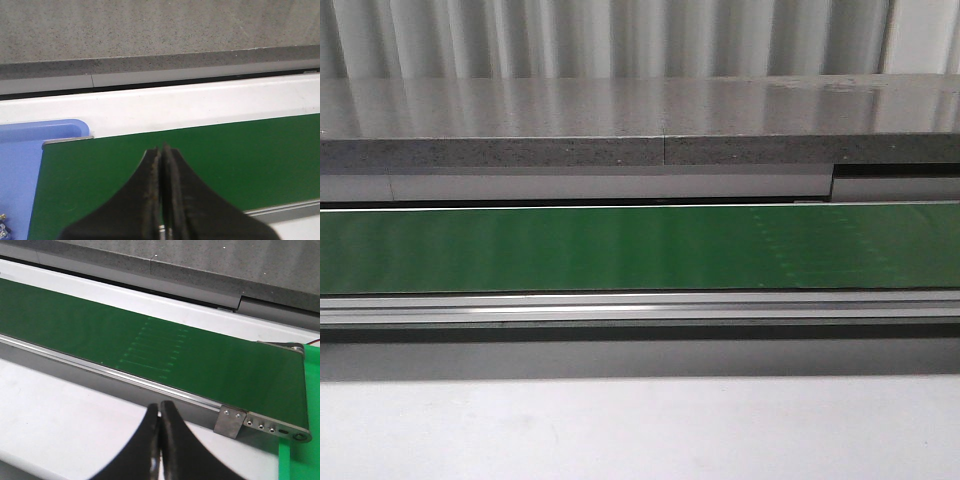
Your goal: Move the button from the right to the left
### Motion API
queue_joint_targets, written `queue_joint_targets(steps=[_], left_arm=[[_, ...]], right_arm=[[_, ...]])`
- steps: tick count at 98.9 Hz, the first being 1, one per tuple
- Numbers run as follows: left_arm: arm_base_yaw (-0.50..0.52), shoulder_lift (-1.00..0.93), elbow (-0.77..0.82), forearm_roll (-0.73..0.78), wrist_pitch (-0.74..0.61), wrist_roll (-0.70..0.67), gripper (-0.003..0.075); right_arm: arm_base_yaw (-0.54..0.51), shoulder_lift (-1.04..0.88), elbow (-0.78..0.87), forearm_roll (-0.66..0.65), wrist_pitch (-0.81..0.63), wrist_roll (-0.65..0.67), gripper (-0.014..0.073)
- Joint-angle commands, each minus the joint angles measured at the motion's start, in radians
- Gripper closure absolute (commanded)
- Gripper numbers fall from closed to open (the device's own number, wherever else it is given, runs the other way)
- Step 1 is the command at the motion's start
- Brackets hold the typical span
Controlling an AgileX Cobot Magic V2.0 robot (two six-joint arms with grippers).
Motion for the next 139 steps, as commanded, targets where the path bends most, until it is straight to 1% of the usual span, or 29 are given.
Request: queue_joint_targets(steps=[1,38,53,64,86,93,121,123,131,135,139], left_arm=[[-0.009,-0.051,-0.003,-0.005,-0.066,-0.002,0.074],[-0.009,-0.258,0.12,-0.005,-0.068,-0.002,0.074],[-0.009,-0.307,0.177,-0.003,-0.092,-0.002,0.074],[-0.005,-0.348,0.232,0.041,-0.152,-0.004,0.074],[0.019,-0.462,0.412,0.041,-0.354,-0.008,0.074],[0.026,-0.502,0.47,0.041,-0.399,-0.008,0.074],[0.028,-0.707,0.675,0.036,-0.434,-0.008,0.074],[0.028,-0.708,0.693,0.034,-0.446,-0.008,0.074],[0.028,-0.705,0.763,0.034,-0.571,-0.008,0.074],[0.028,-0.705,0.756,0.034,-0.517,-0.008,0.074],[0.028,-0.705,0.758,0.034,-0.527,-0.008,0.074]], right_arm=[[0.0,0.012,-0.023,0.005,-0.073,-0.006,0.066],[0.0,0.012,-0.023,0.005,-0.073,-0.006,0.066],[0.0,0.012,-0.023,0.005,-0.073,-0.006,0.066],[0.0,0.012,-0.023,0.005,-0.073,-0.006,0.066],[0.0,0.012,-0.023,0.005,-0.073,-0.006,0.066],[0.0,0.012,-0.023,0.005,-0.073,-0.006,0.066],[0.0,0.012,-0.023,0.005,-0.073,-0.006,0.066],[0.0,0.012,-0.023,0.005,-0.073,-0.006,0.066],[0.0,0.012,-0.023,0.005,-0.073,-0.006,0.066],[0.0,0.012,-0.023,0.005,-0.073,-0.006,0.066],[0.0,0.012,-0.023,0.005,-0.072,-0.006,0.066]])
